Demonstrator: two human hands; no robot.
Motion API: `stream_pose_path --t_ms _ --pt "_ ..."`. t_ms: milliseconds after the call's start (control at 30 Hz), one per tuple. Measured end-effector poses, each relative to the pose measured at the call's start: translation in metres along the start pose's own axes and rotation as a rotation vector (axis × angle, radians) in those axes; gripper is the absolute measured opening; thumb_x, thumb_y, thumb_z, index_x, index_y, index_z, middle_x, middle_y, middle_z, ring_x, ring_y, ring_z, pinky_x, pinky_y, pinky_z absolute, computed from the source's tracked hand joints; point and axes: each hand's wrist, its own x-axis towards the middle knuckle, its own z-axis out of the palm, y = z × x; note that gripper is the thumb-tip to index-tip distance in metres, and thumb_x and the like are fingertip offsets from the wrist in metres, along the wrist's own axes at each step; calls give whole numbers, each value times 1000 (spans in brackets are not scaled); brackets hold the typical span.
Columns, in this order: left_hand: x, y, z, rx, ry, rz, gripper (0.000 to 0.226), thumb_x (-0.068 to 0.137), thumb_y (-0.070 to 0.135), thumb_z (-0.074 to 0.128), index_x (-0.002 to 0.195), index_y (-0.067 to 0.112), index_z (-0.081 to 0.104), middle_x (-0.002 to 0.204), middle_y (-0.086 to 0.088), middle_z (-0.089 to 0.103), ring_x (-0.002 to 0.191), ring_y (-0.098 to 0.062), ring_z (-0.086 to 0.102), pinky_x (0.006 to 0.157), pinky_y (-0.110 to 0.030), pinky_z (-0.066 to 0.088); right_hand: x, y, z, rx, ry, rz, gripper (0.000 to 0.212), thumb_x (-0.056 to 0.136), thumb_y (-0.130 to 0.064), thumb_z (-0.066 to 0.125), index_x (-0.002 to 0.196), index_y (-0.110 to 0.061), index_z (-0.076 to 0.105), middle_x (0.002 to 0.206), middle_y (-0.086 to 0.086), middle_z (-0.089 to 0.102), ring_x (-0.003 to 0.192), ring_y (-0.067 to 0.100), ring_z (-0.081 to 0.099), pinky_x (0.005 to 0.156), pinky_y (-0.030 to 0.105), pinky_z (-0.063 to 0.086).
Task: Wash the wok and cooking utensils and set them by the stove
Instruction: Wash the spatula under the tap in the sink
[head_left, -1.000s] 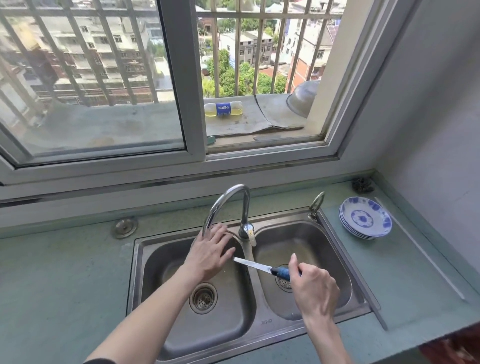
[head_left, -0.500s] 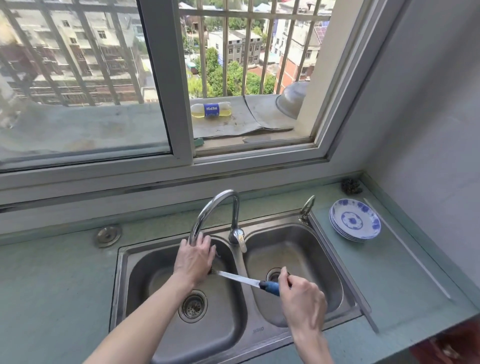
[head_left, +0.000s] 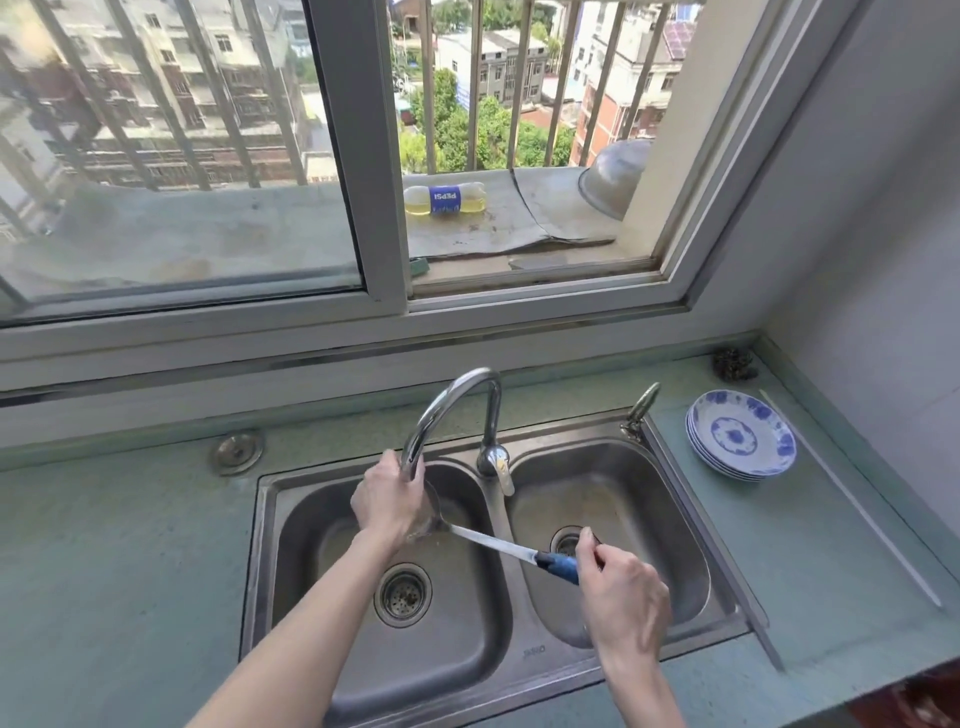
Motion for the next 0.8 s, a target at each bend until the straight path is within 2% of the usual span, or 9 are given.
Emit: stream_pose_path --t_ms 67,133,233,267,333,467,567,700,800 --pt "7 -4 -7 -119 -161 -49 38 84 57 70 79 20 62 81 0 71 80 -25 67 66 -31 46 1 3 2 20 17 6 55 100 -44 57 59 -10 68 57 6 67 55 32 61 50 32 38" --pt "15 -14 -19 -369 -379 -48 21 77 33 84 83 16 73 80 2 75 73 -16 70 62 -26 51 4 9 2 40 32 29 55 100 -43 58 57 -9 65 58 8 67 56 35 60 52 32 35" --pt "22 -33 -27 -677 -641 -76 34 72 16 89 104 13 78 97 -9 78 88 -24 75 84 -35 59 7 16 1 97 45 94 56 101 -42 58 57 -8 64 61 11 68 60 36 57 56 36 38" --pt "20 -36 -25 -757 -622 -105 38 69 21 91 104 12 78 97 -11 78 91 -28 74 90 -40 57 7 15 1 112 41 106 56 101 -42 57 57 -8 64 62 11 69 59 34 53 57 36 38" --pt "16 -36 -13 -786 -384 -168 33 69 35 91 90 12 79 84 -6 78 82 -26 70 78 -36 53 3 8 2 135 24 95 57 101 -43 56 57 -9 66 62 9 69 57 31 47 57 35 34" --pt "6 -33 -8 -234 133 -73 58 90 61 61 64 10 67 60 -6 65 67 -33 64 58 -32 39 -3 -1 8 130 -15 39 58 102 -47 53 56 -12 64 55 1 64 55 28 54 54 34 39" --pt "-1 -33 -13 -141 179 -10 71 98 66 40 55 14 60 53 -1 59 58 -26 59 56 -32 41 -2 3 7 138 -23 20 60 102 -47 52 54 -12 62 51 -2 61 53 24 57 53 33 44" --pt "-4 -27 -11 -668 80 -109 56 95 47 65 48 19 55 44 11 52 53 -15 48 55 -31 37 -4 3 4 145 6 27 59 102 -44 54 53 -10 59 52 1 59 54 28 54 53 33 39" --pt "-11 -23 -6 -1171 -9 -346 22 89 33 76 76 16 75 71 2 72 72 -17 62 66 -25 50 -3 6 3 149 12 62 57 102 -41 54 55 -10 58 58 8 65 62 35 59 58 35 43"
